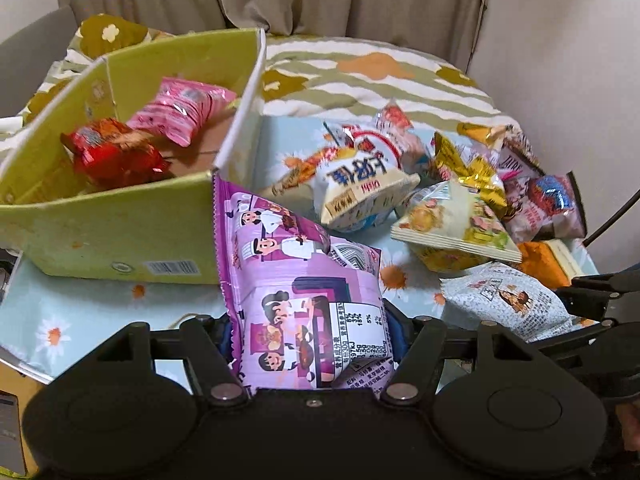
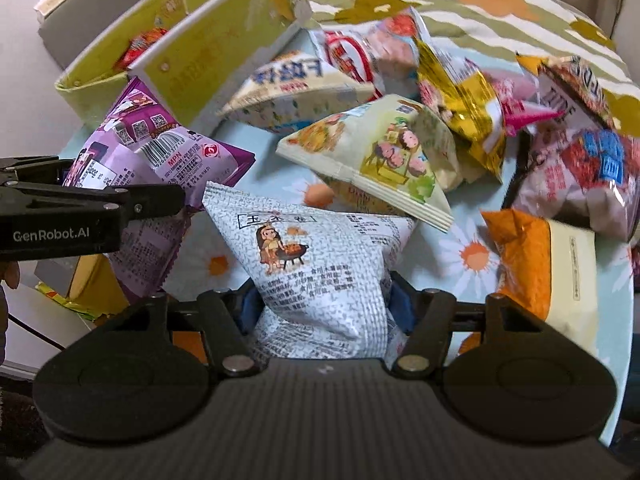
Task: Organize snacks
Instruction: 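Carry both bags to the yellow box and release them inside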
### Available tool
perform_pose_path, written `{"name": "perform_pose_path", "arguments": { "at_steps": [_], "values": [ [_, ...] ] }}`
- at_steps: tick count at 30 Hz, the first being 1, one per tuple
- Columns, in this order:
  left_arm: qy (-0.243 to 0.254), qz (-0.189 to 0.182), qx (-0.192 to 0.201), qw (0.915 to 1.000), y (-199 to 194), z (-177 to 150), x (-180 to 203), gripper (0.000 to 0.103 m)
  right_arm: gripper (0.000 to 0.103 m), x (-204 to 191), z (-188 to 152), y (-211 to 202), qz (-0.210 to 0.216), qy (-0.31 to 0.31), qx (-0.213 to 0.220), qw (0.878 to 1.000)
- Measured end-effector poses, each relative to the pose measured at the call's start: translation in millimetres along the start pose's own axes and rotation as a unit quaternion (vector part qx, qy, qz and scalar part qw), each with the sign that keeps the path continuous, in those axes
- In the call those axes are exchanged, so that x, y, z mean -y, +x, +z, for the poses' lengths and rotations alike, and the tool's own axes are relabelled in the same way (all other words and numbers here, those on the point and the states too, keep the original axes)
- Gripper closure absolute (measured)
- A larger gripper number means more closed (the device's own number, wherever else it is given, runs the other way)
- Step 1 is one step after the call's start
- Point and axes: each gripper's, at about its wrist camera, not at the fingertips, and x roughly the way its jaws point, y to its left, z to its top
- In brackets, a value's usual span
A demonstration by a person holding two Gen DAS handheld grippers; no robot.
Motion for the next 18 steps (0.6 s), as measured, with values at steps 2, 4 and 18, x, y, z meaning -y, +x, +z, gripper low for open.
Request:
{"name": "perform_pose_path", "arguments": {
  "at_steps": [2,4,18],
  "values": [
    [-0.001,-0.001,0.009,1.0000,-9,3,0,0.033,0.025,-4,3,-8,0.001,-0.004,0.007,1.000],
    [-0.003,-0.003,0.020,0.9998,-20,5,-1,0.033,0.025,-8,8,-17,0.004,-0.007,0.014,1.000],
    [-0.021,0.020,0.117,0.9927,-81,52,-40,0.033,0.025,-51,72,-66,0.000,-0.045,0.092,0.995]
  ]
}}
